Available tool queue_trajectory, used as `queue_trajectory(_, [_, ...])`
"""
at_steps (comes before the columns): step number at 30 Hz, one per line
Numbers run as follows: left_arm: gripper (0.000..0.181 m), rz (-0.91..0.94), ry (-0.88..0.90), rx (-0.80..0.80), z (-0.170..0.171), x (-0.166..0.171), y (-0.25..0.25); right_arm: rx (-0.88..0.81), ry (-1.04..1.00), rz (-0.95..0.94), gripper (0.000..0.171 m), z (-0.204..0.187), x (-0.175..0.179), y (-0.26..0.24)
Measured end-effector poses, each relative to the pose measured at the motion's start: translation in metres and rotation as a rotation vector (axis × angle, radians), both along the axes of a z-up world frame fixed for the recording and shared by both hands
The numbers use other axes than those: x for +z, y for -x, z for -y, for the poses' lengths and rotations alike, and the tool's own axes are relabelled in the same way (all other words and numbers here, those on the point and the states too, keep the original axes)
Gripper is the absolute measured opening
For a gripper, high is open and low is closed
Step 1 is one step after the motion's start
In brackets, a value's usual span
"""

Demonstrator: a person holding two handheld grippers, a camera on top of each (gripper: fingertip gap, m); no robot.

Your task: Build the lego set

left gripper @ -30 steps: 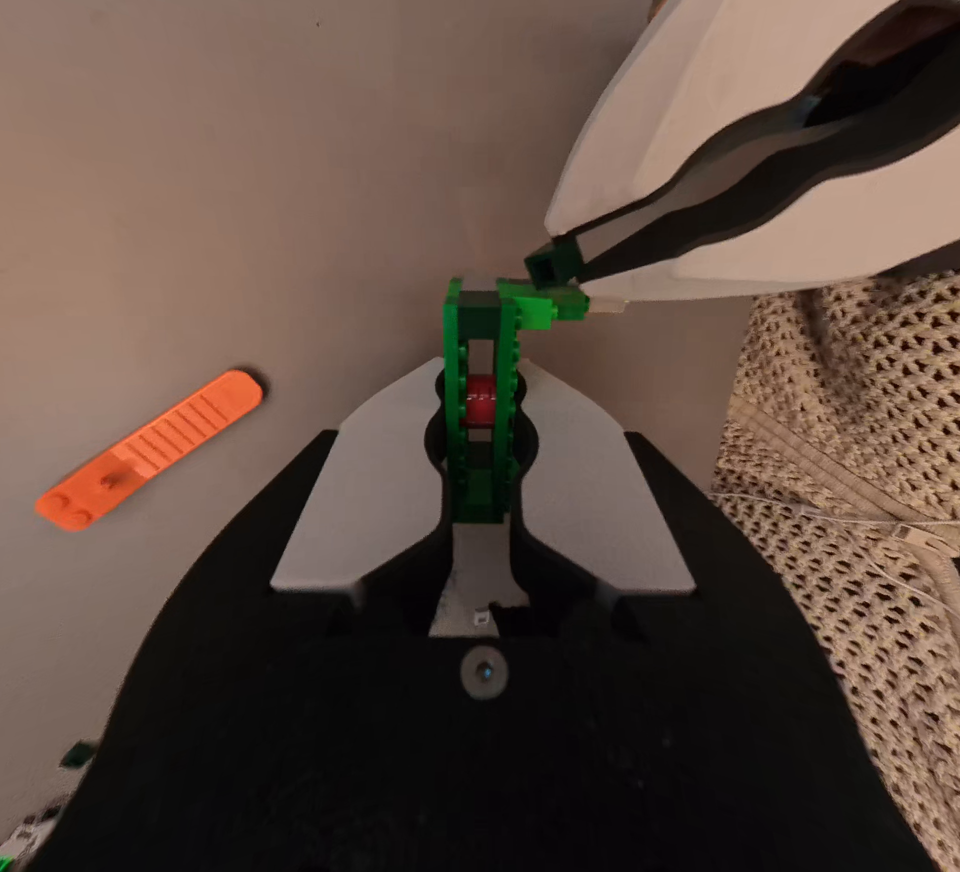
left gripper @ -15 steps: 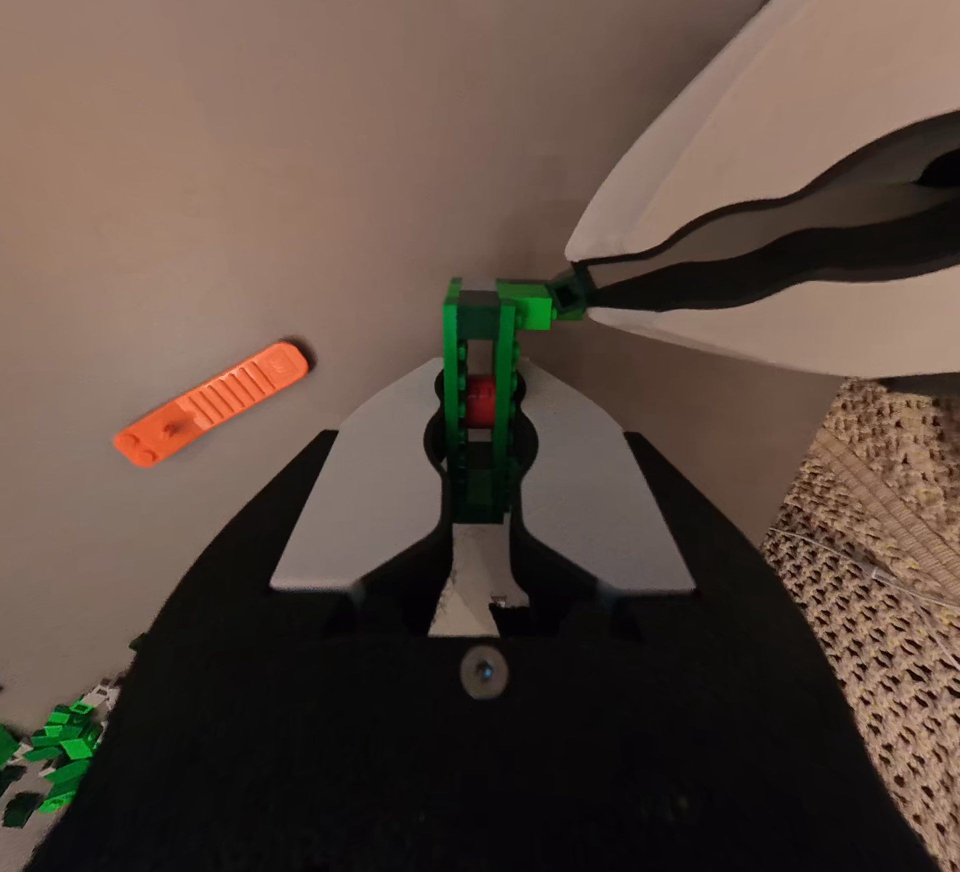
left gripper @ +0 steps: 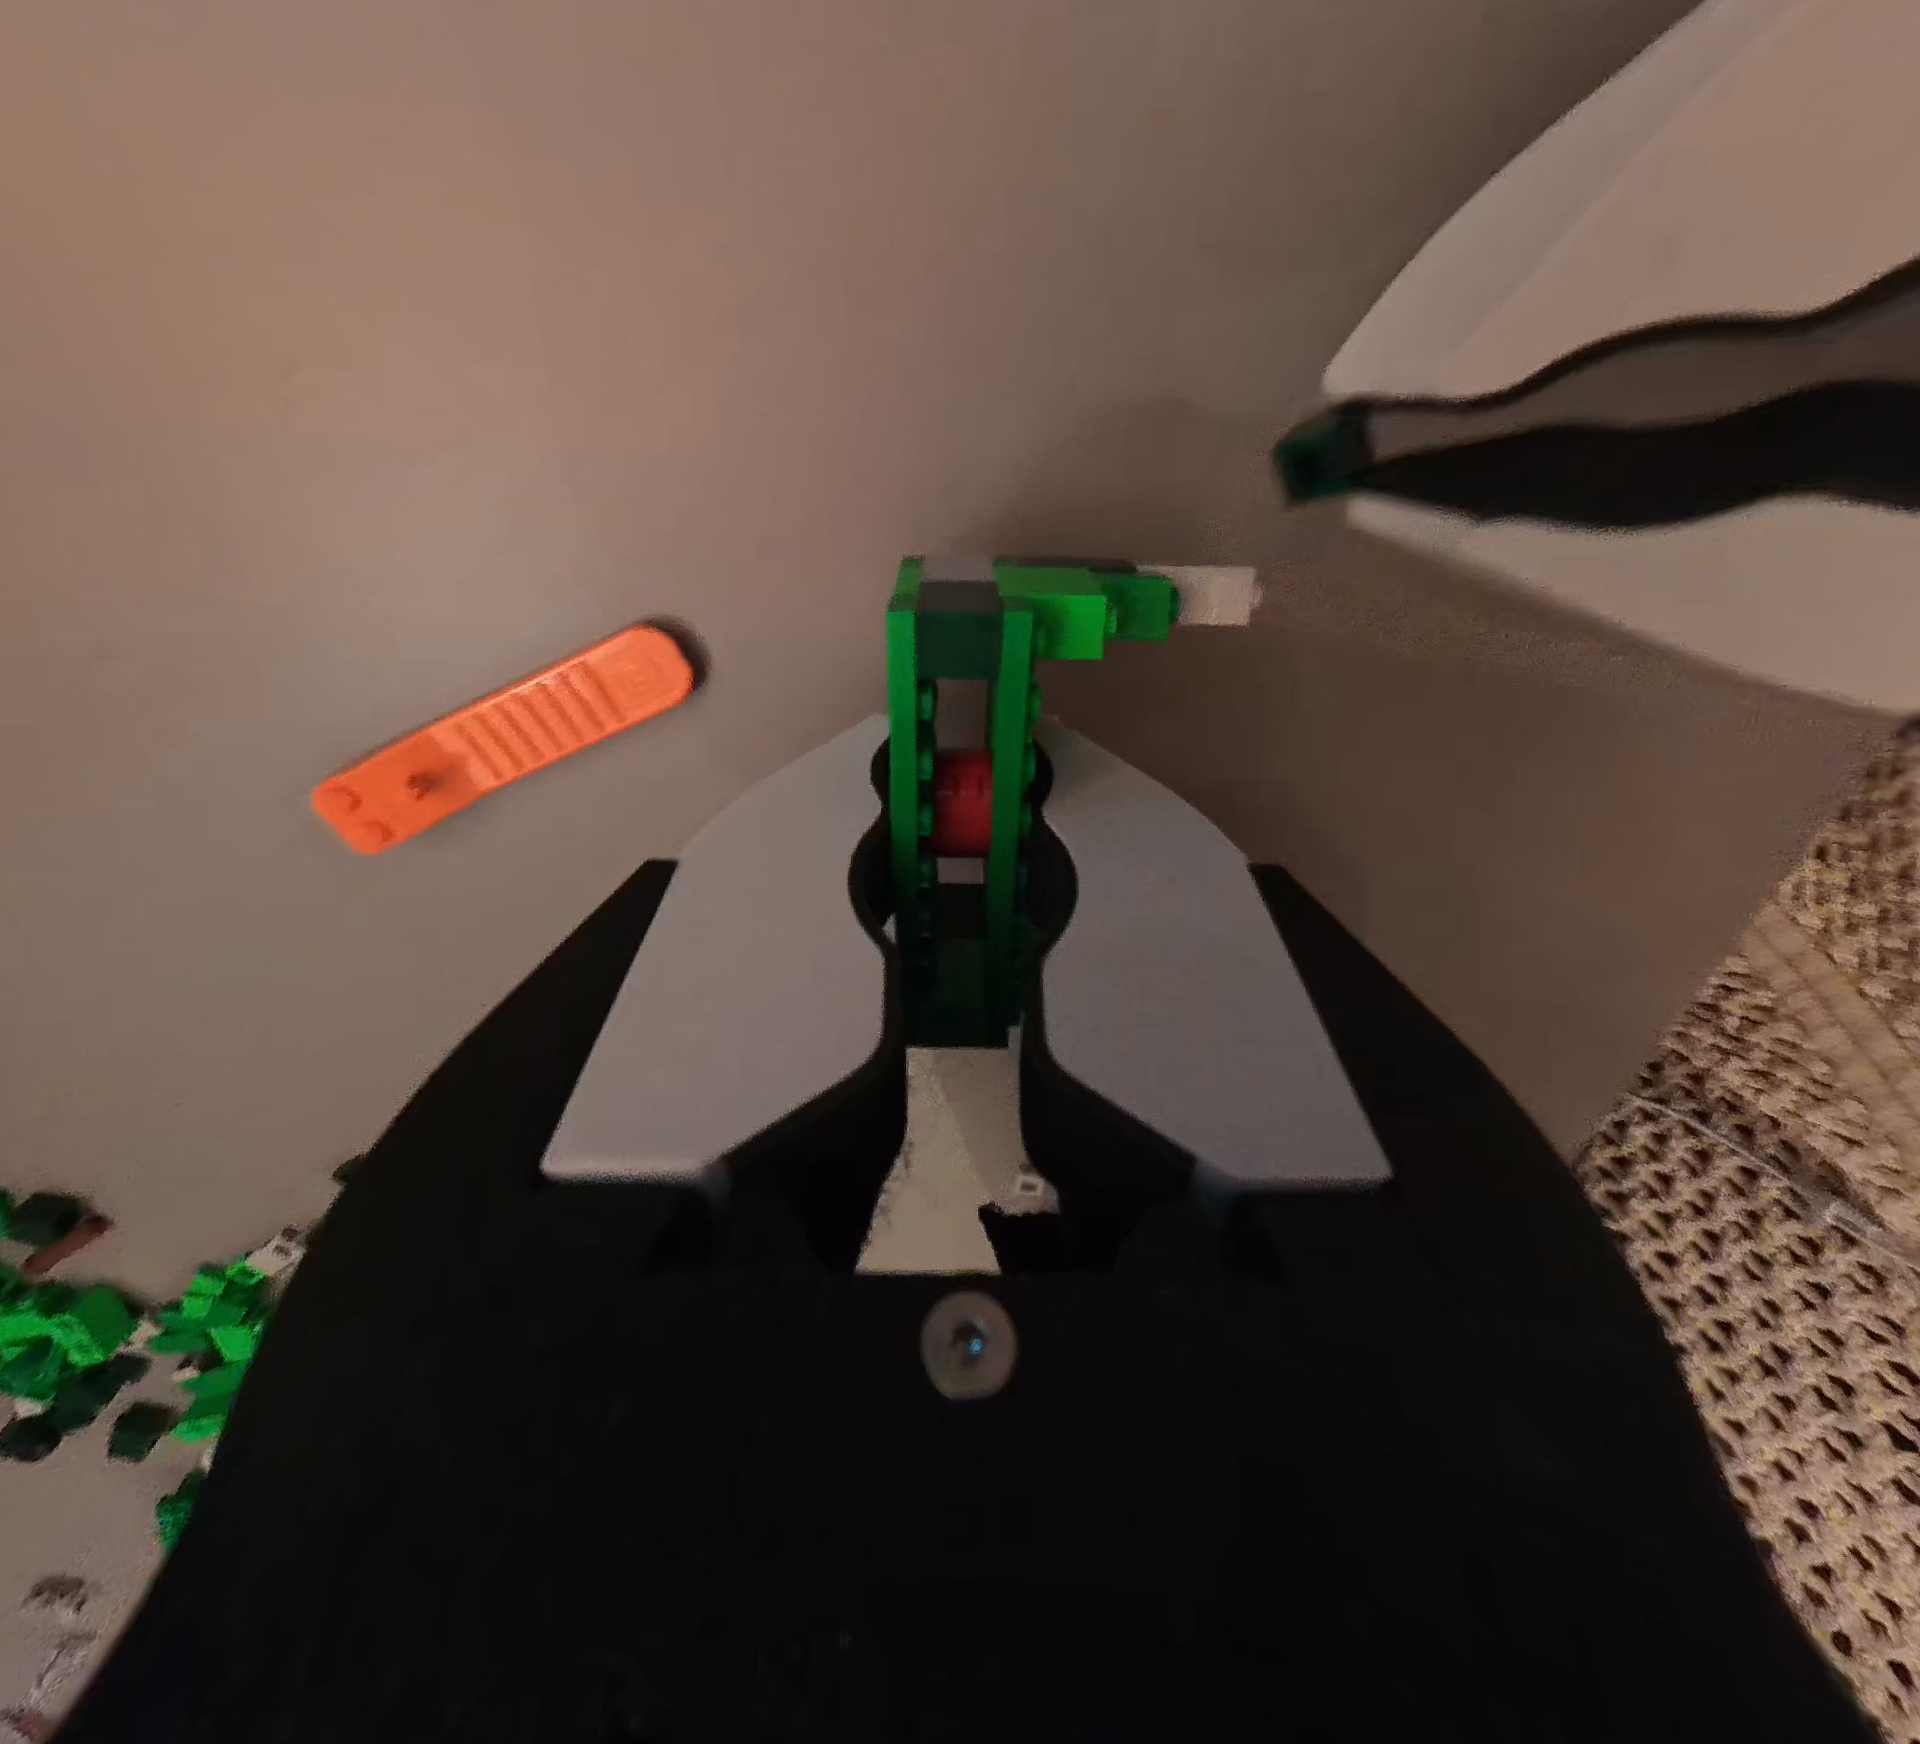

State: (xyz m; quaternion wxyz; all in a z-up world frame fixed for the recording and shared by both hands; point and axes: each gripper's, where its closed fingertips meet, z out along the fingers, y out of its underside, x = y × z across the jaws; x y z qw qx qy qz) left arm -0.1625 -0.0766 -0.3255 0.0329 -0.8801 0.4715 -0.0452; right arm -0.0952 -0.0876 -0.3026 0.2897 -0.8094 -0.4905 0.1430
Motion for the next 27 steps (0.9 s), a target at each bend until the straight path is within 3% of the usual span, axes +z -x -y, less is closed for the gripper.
queue_trajectory(4, [0.020,-0.027,-0.025,0.027,-0.006,0.001,0.009,0.046,0.083,0.120,0.008,0.004,-0.023,-0.015])
queue_trajectory(9, [0.020,-0.031,-0.015,0.023,-0.005,0.001,0.011,0.072,0.073,0.118,0.008,0.003,-0.030,-0.012])
queue_trajectory(14, [0.020,-0.040,-0.005,0.017,-0.003,-0.001,0.011,0.094,0.093,0.059,0.010,0.005,-0.033,-0.006])
queue_trajectory(18, [0.020,-0.045,0.002,0.017,-0.003,-0.003,0.012,0.110,0.047,0.022,0.023,0.003,-0.027,-0.002])
queue_trajectory(27, [0.020,-0.044,0.005,0.023,-0.004,-0.004,0.012,0.034,0.023,-0.083,0.020,0.008,-0.028,-0.009])
